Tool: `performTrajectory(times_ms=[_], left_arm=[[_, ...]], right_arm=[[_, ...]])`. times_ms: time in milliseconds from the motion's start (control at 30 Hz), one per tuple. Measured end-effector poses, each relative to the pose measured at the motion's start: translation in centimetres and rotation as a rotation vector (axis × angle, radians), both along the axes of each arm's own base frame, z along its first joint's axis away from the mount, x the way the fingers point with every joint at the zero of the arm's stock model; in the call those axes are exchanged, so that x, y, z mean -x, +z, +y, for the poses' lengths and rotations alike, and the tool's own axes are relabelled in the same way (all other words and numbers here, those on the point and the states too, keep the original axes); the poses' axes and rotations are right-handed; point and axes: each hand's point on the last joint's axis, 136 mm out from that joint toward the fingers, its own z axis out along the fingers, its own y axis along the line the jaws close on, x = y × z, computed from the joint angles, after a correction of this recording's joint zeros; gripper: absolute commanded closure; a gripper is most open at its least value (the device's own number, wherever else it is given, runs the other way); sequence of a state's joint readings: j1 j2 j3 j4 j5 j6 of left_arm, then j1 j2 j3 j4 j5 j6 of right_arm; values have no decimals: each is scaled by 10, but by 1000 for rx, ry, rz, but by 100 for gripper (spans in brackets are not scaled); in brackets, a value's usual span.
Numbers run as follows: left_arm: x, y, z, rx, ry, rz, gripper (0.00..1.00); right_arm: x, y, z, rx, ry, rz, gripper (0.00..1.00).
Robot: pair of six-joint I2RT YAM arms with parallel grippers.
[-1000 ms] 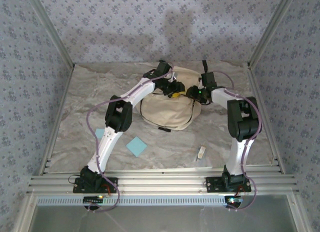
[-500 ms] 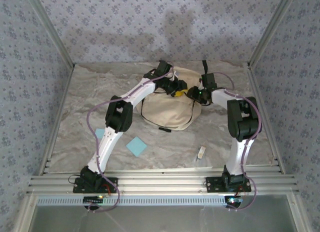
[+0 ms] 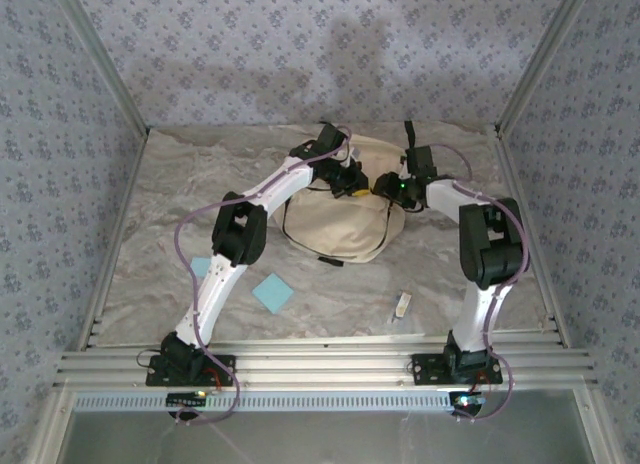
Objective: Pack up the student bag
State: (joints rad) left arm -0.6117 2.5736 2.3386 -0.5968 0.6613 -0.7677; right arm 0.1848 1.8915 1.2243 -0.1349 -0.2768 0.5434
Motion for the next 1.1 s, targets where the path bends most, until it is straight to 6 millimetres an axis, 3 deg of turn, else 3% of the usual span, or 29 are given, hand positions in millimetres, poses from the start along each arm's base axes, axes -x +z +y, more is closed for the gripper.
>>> performTrajectory(times_ms=[200,300,433,467,600,733,867,1100], left_arm=[[5,-5,3,-26,-20,-3,99],[5,-3,3,-25,-23,-5,96],[6,5,3,-17,-24,-11,98],[8,8,4,-16,-25,-14,99],[12,28,5,0,-29,-33,100],[12,40,6,4,-39,-65,100],[6,34,26,-31,-16,-59,100],[-4,-4,97,-138,86,-6,100]], right_arm=[[16,24,-10,4,-8,-36,34],[15,18,-14,7,-20,-25,34],[14,-7,-17,25,-36,25,37],[13,-15,-16,27,-38,41,42],[2,-29,-12,23,-46,56,100],[-4,-25,-11,15,-52,34,100],[-4,-26,-13,19,-59,34,100],[-2,-29,-18,18,-68,34,100]])
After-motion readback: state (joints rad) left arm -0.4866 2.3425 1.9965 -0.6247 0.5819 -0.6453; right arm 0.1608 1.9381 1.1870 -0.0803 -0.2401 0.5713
